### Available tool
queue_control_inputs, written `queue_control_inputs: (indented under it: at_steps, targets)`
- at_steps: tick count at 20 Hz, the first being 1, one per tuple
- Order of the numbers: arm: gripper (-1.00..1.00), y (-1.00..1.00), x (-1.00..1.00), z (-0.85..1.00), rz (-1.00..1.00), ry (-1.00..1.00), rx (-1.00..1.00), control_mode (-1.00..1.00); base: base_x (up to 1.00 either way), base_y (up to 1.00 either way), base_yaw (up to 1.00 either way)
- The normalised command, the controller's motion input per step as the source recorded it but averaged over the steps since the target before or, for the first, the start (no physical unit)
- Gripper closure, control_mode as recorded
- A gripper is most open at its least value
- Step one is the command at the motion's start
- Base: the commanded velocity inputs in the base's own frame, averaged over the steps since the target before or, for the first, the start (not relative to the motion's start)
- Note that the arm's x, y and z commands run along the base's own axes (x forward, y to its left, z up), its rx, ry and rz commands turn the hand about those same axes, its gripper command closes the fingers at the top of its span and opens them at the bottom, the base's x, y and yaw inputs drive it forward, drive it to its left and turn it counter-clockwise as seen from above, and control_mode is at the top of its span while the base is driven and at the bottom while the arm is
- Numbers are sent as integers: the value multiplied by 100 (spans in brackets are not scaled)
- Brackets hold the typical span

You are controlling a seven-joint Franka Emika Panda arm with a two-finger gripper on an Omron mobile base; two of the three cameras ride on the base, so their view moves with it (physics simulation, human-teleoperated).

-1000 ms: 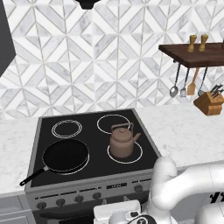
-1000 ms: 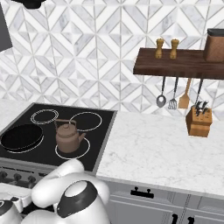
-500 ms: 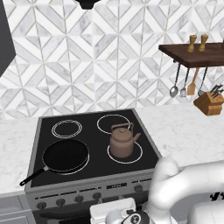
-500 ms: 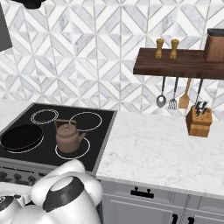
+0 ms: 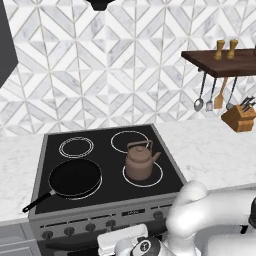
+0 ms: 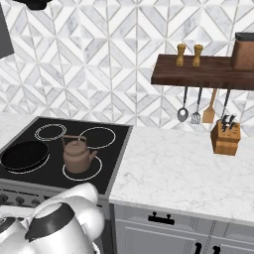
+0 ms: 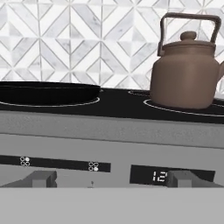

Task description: Pick the kettle from the counter and place it on a stove burner. Then turn the burner on.

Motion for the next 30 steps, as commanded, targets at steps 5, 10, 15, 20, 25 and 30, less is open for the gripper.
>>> queue_control_inputs:
  at_steps: [5, 10, 15, 20, 25, 30]
  targets:
    - [-100, 0, 19, -38, 0, 0, 0, -100, 0, 0, 0]
    - [-100, 4, 18, -28, 0, -1, 0, -100, 0, 0, 0]
    - [-100, 14, 9, -27, 0, -1, 1, -100, 0, 0, 0]
    - [-100, 9, 6, -21, 0, -2, 5, -100, 0, 0, 0]
    - [-100, 1, 16, -21, 0, -4, 7, -100, 0, 0, 0]
    - [-100, 0, 18, -21, 0, -3, 9, -100, 0, 0, 0]
